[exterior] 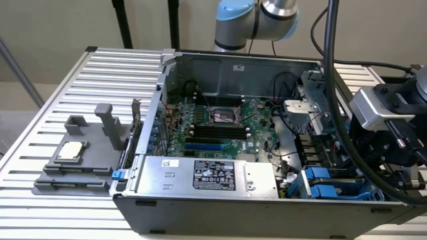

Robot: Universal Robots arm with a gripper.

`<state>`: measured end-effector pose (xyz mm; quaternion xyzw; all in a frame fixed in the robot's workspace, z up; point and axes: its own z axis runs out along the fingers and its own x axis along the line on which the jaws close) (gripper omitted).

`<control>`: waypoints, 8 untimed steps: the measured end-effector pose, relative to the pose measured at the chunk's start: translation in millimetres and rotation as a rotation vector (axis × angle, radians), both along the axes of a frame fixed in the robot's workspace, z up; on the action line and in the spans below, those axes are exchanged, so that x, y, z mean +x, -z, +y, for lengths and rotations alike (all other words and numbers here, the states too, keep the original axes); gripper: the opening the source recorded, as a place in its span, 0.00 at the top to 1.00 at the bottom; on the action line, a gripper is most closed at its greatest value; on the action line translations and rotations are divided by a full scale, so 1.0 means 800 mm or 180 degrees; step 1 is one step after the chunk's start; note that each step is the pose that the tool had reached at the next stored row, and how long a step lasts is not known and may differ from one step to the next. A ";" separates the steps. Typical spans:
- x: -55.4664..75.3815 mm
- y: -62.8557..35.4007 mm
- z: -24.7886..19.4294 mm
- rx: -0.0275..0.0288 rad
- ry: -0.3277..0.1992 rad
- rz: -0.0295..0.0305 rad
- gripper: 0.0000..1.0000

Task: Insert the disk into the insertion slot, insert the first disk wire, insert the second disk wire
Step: 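Insert the first disk wire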

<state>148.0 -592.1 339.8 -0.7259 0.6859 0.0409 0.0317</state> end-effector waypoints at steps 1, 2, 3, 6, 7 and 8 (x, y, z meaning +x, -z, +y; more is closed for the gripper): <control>0.000 0.000 0.0007 -0.0001 0.0001 0.0000 0.83; 0.000 0.000 0.0016 -0.0003 0.0003 0.0000 0.83; 0.000 0.000 0.0024 -0.0004 0.0004 0.0000 0.83; 0.000 0.000 0.0036 -0.0009 0.0015 0.0000 0.83; 0.000 0.000 0.0036 -0.0012 0.0025 0.0000 0.83; 0.000 0.000 0.0036 -0.0018 0.0037 0.0000 0.83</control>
